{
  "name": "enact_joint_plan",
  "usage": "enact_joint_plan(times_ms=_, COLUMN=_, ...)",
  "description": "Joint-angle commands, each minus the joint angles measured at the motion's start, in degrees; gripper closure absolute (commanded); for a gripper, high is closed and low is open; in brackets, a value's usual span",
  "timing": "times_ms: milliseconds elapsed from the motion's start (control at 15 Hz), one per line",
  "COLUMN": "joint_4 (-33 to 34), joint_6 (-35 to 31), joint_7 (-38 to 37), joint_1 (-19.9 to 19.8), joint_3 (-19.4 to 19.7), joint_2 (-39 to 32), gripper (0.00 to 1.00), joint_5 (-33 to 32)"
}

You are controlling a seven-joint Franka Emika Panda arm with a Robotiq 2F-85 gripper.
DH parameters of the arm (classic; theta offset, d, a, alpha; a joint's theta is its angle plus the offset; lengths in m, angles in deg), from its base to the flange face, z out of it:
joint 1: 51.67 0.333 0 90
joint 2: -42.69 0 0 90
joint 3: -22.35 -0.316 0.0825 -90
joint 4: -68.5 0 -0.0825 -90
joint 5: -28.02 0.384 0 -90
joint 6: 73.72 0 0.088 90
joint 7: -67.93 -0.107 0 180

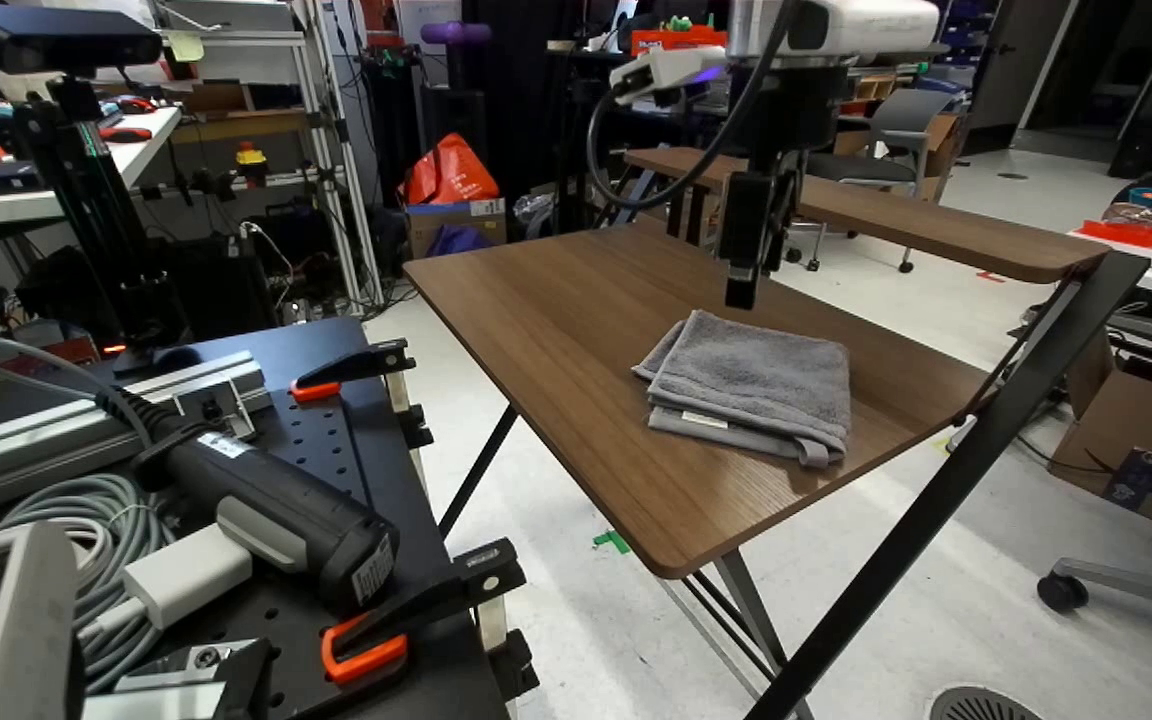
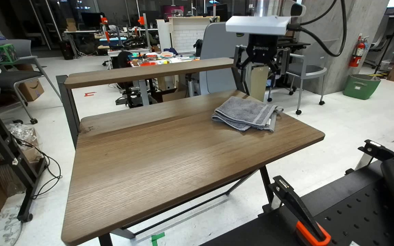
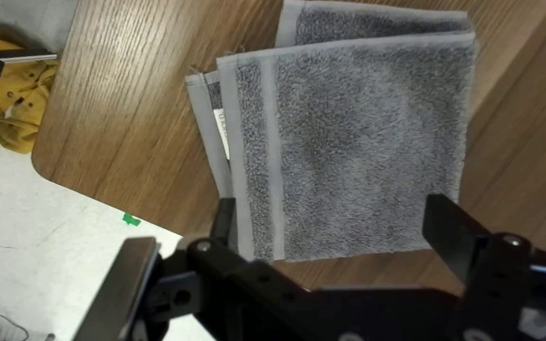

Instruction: Move the towel

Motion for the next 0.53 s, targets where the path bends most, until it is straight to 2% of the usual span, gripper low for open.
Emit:
enact_joint_plan(times_ms=0, joint_4=4.10, joint_6=-0.22, joint_7=-5.37, joint_1=2.06, joint_3=3.29, joint_2=-5.35, gripper=0.00, joint_5=-1.94)
enact_joint_plan(times_ms=467, joint_4=9.58, joint_6=1.08, joint_7=-7.50, joint_1=2.62, joint_3=4.24, joint_2=-12.85, gripper=0.00, joint_5=-1.51)
